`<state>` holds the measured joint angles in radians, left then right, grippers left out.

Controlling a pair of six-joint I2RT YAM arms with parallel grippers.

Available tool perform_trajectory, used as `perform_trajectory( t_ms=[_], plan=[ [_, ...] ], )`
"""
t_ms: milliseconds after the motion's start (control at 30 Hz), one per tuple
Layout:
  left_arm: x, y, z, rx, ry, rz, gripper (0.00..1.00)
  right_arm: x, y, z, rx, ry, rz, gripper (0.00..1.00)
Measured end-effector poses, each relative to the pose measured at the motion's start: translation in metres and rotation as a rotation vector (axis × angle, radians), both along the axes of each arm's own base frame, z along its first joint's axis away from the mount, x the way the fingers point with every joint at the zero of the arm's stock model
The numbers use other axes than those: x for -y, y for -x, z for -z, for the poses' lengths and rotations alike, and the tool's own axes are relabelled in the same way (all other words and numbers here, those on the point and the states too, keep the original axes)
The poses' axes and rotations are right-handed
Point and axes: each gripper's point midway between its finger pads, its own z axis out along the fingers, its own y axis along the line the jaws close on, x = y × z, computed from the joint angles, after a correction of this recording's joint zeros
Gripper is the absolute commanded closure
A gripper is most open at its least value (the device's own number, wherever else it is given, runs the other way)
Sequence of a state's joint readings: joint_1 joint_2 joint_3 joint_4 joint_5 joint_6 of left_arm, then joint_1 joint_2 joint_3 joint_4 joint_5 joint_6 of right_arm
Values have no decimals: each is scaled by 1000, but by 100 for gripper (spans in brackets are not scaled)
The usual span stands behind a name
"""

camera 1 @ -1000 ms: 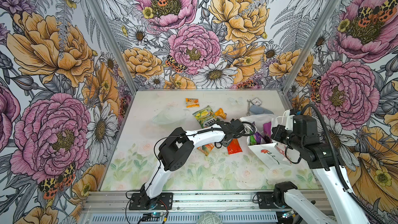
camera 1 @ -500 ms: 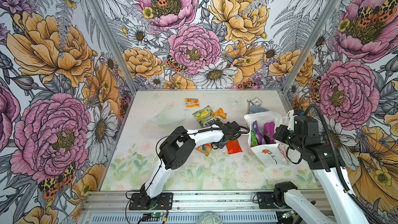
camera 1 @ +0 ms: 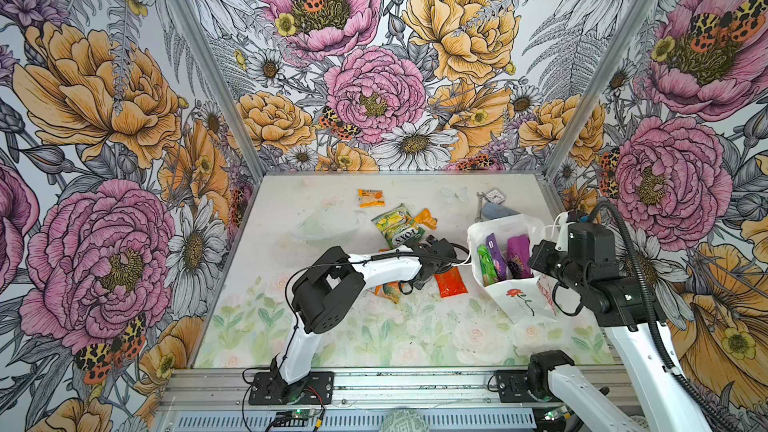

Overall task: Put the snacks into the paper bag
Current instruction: 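Grasp the orange Fox's Fruits bag by its top edge with the left gripper, then lift the orange bag with the left gripper over the paper bag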

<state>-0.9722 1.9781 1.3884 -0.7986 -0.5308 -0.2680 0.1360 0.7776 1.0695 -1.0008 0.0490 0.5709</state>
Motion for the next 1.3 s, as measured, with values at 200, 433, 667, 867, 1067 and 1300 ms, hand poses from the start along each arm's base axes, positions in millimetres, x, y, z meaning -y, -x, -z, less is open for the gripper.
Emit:
perform_trajectory(
  t_ms=[200, 433, 667, 867, 1067, 1300],
  plan=[
    [-20, 11, -51, 115, 217, -65, 100, -4, 0, 0, 1, -16, -18, 100],
    [-65, 16, -105, 272, 547, -206, 100, -14, 0, 0, 3, -65, -58, 100],
    [-103, 30, -160, 408, 785, -278, 100, -28, -5, 0, 21, -137, -103, 100],
    [-137, 39, -228, 536, 950, -312, 100, -44, -10, 1, 38, -201, -140, 100],
    [-140, 44, -292, 583, 1021, -285, 100, -63, -13, 2, 33, -218, -194, 100],
    [-97, 56, -381, 600, 1140, -110, 100, -87, -19, 2, 29, -213, -254, 100]
  ],
)
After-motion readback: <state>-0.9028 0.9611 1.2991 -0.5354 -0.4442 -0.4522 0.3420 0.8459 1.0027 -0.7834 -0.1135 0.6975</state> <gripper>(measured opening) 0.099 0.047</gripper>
